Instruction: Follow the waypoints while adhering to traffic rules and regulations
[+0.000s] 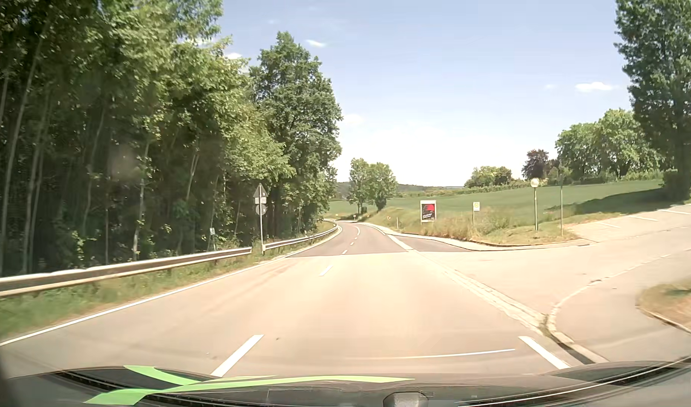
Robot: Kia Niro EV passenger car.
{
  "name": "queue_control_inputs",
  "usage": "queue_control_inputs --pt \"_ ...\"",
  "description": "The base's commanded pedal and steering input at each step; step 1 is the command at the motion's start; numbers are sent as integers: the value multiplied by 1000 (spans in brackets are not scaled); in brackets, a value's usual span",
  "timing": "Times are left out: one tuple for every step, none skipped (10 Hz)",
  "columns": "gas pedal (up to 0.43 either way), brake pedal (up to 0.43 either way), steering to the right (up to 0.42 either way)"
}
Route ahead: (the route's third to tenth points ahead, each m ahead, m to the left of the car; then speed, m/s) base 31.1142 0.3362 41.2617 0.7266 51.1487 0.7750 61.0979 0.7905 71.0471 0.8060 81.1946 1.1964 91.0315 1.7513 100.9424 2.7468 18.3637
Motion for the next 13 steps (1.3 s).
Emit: queue_control_inputs --pt "39 0 5" --pt "28 0 4" --pt "28 0 1" --pt "28 0 0" --pt "28 0 -1" --pt "28 0 -1" --pt "28 0 -1" --pt "28 0 -1" --pt "28 0 0" --pt "39 0 -1" --pt "39 0 -1" --pt "39 0 -1" --pt "39 0 -1"
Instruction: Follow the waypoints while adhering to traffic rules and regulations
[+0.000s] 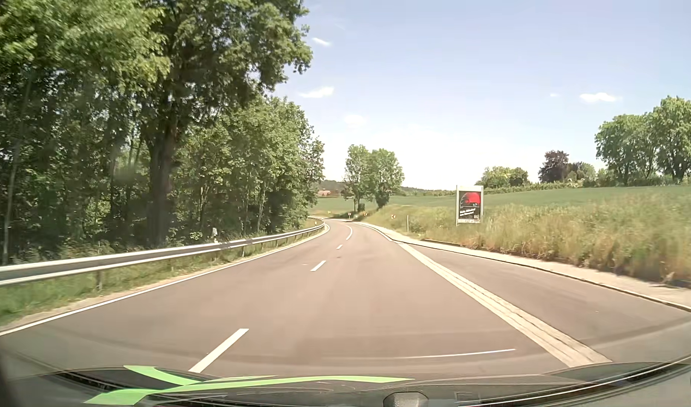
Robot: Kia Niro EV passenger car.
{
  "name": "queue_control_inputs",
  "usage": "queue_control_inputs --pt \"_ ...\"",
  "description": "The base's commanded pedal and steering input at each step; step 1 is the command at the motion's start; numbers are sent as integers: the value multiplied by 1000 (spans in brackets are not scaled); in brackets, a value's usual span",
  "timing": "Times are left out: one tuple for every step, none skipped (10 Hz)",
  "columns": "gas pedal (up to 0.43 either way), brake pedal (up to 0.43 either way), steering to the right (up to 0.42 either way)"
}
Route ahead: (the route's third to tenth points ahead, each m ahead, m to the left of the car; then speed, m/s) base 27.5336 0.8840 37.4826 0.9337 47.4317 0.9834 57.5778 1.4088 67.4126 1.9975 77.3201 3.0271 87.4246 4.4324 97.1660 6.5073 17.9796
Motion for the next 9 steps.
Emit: queue_control_inputs --pt "39 0 -1" --pt "39 0 -1" --pt "28 0 -1" --pt "28 0 -1" --pt "8 0 -1" --pt "0 0 -1" --pt "0 0 -1" --pt "0 0 -1" --pt "0 0 -1"
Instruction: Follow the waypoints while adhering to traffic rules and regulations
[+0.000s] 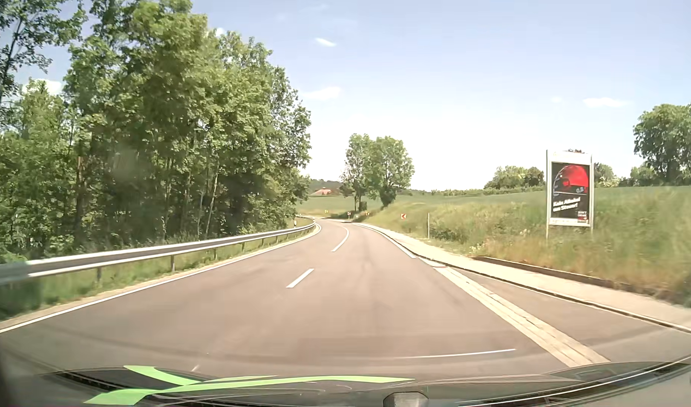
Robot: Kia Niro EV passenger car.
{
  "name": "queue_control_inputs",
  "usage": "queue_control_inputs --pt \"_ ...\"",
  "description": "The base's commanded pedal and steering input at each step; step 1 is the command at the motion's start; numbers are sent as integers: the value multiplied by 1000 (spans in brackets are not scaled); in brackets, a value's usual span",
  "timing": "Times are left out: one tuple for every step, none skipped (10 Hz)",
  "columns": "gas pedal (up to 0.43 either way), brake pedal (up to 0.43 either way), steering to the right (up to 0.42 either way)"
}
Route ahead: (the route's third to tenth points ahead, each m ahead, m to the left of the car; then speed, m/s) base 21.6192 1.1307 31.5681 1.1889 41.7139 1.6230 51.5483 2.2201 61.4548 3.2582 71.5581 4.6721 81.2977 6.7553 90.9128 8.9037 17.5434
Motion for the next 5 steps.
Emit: queue_control_inputs --pt "28 0 -1" --pt "47 0 -1" --pt "47 0 -1" --pt "47 0 -1" --pt "47 0 -1"
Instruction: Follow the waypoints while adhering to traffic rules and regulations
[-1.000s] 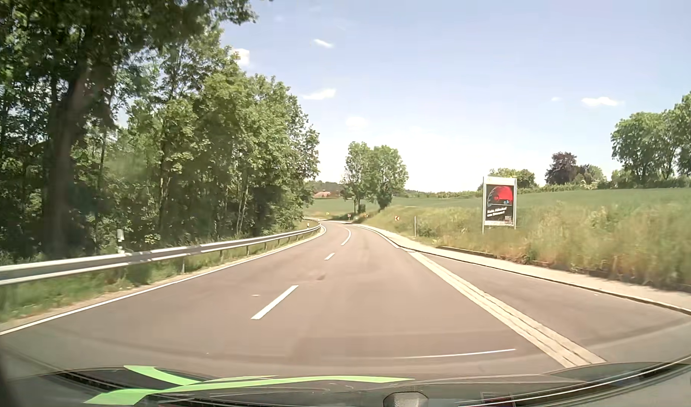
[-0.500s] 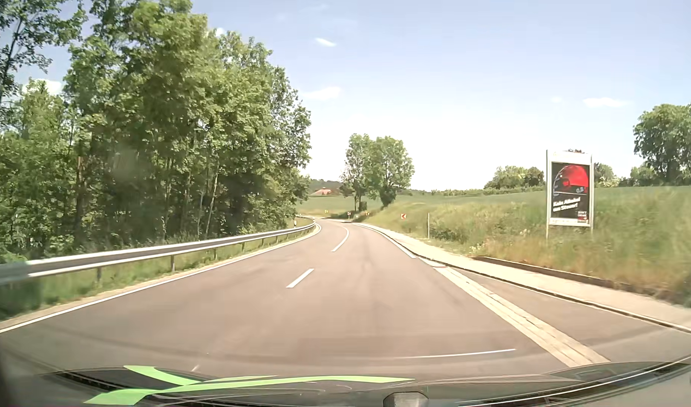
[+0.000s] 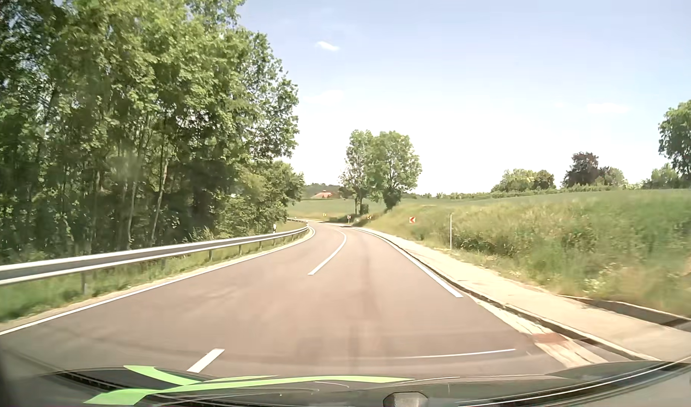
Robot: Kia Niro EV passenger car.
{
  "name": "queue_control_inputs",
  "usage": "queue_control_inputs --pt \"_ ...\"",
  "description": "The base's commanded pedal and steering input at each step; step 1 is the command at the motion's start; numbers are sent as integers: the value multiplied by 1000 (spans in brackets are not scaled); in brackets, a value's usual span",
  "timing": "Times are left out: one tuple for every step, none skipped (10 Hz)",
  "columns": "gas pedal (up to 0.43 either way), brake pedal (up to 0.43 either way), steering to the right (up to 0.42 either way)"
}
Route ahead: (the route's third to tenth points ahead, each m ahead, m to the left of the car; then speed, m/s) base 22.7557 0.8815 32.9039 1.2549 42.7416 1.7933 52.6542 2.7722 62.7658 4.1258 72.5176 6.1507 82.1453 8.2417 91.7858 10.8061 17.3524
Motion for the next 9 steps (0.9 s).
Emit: queue_control_inputs --pt "59 0 -1" --pt "59 0 -1" --pt "59 0 -1" --pt "47 0 -2" --pt "47 0 -2" --pt "47 0 -2" --pt "47 0 -3" --pt "39 0 -3" --pt "39 0 -3"
